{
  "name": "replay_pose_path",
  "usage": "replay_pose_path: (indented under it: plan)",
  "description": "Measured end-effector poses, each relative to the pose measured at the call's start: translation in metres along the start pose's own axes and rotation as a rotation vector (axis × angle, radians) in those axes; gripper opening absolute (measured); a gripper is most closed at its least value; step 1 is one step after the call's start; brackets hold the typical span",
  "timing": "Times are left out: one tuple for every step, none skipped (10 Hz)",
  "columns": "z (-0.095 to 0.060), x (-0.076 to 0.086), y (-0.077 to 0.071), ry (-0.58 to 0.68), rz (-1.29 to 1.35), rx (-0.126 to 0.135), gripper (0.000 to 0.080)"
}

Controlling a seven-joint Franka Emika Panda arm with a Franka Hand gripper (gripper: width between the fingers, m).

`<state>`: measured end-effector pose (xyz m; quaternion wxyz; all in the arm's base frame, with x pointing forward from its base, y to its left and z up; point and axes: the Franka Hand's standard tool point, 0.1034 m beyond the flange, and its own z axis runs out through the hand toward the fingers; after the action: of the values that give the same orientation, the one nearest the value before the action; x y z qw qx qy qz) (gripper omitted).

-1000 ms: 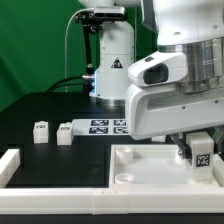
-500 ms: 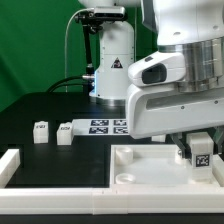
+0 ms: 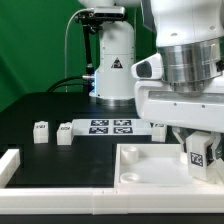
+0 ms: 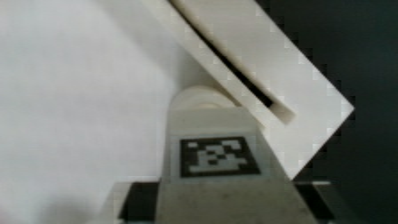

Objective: Assemble one leg

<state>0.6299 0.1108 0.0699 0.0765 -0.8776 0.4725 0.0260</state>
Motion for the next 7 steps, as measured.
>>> replay_pose_path:
  plan:
    - [0.0012, -0.0029, -0.0008, -0.001, 0.132, -0.001, 0.0291]
    - [0.002, -0.0047, -0.0013, -0.001, 0.25, 0.001, 0.0291]
    - [0.0027, -0.0064, -0.0016, -0.001, 0.382, -0.003, 0.0291]
    - [0.0028, -0.006, -0.0022, -0.007, 0.441, -0.007, 0.0291]
    - [0.0028, -0.006, -0.0021, -0.007, 0.428, -0.007, 0.0291]
    - [0.0031, -0.0064, -0.0021, -0.007, 0.381, -0.007, 0.0291]
    - [0.0033, -0.0072, -0.0024, -0.008, 0.376, -0.007, 0.0464]
